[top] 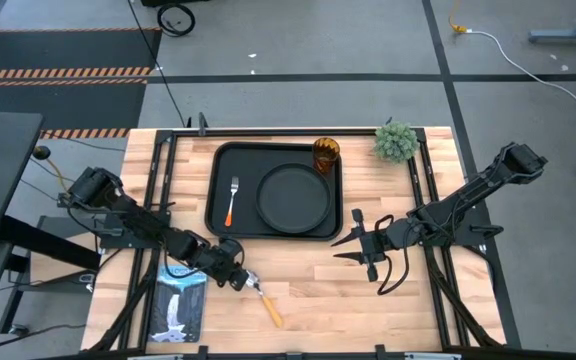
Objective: Pick and place plate/cup/fork/spoon on tray
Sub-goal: Put the yellow spoon on the black serving tray beside the orange fork
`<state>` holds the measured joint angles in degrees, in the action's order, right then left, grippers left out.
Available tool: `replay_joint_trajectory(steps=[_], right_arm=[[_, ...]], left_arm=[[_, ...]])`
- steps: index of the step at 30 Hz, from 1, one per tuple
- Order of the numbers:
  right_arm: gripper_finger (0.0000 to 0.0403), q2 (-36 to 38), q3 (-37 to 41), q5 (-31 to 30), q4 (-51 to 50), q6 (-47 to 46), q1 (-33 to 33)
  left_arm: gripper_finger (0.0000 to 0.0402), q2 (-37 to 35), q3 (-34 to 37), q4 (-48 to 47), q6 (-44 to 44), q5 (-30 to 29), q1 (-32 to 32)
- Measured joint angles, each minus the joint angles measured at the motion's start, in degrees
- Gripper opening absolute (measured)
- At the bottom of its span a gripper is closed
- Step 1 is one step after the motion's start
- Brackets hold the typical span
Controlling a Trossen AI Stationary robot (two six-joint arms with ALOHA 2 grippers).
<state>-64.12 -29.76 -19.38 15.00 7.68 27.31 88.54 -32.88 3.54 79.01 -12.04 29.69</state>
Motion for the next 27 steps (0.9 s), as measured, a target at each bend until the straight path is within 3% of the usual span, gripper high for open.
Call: replay_joint_trajectory(steps=[6, 22, 27], right_arm=[[0.0123, 0.0, 0.0, 0.0, 0.0, 0.0, 0.0], [0.0123, 0.0, 0.0, 0.0, 0.2, 0.0, 0.0], [0.0123, 0.0, 0.0, 0.0, 0.4, 0.1, 0.0]], left_arm=[[0.0008, 0.0, -0.1, 0.6, 0.5, -0.5, 0.0], [0.0007, -3.3, -1.2, -1.2, -5.1, 0.9, -3.4], [0.0007, -5.4, -2.7, -7.1, -8.4, 2.2, -5.4]])
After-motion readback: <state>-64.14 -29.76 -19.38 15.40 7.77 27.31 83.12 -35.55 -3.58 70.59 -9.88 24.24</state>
